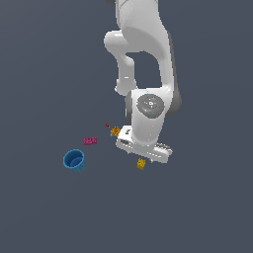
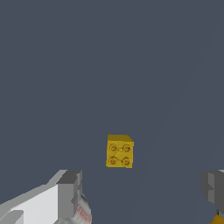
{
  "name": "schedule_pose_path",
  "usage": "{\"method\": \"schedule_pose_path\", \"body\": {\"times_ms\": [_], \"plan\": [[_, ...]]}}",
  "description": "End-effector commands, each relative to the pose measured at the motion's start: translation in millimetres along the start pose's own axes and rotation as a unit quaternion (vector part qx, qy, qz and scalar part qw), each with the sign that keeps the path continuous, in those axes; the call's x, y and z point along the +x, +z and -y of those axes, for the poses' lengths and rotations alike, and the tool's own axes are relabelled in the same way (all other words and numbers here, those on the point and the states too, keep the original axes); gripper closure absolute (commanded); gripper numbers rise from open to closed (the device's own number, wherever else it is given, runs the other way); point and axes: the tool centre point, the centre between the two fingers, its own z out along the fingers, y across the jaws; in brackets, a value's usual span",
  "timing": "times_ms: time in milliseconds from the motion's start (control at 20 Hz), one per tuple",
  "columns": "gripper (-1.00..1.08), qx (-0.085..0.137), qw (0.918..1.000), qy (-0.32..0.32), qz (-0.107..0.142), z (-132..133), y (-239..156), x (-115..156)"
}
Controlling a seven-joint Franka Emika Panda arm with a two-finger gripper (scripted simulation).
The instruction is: Pick up a designated object from a clutter of objects.
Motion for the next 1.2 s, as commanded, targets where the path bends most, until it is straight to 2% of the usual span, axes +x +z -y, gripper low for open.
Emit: {"method": "schedule_pose_path", "body": {"times_ms": [0, 250, 650, 1150], "plan": [[-0.92, 0.001, 0.9999, 0.012, 0.0, 5, 15, -1], [-0.92, 0.001, 0.9997, 0.024, 0.002, 10, 32, -4], [-0.92, 0.001, 0.9997, 0.024, 0.003, 10, 39, -5], [-0.92, 0.001, 0.9997, 0.026, 0.002, 10, 81, -6]]}}
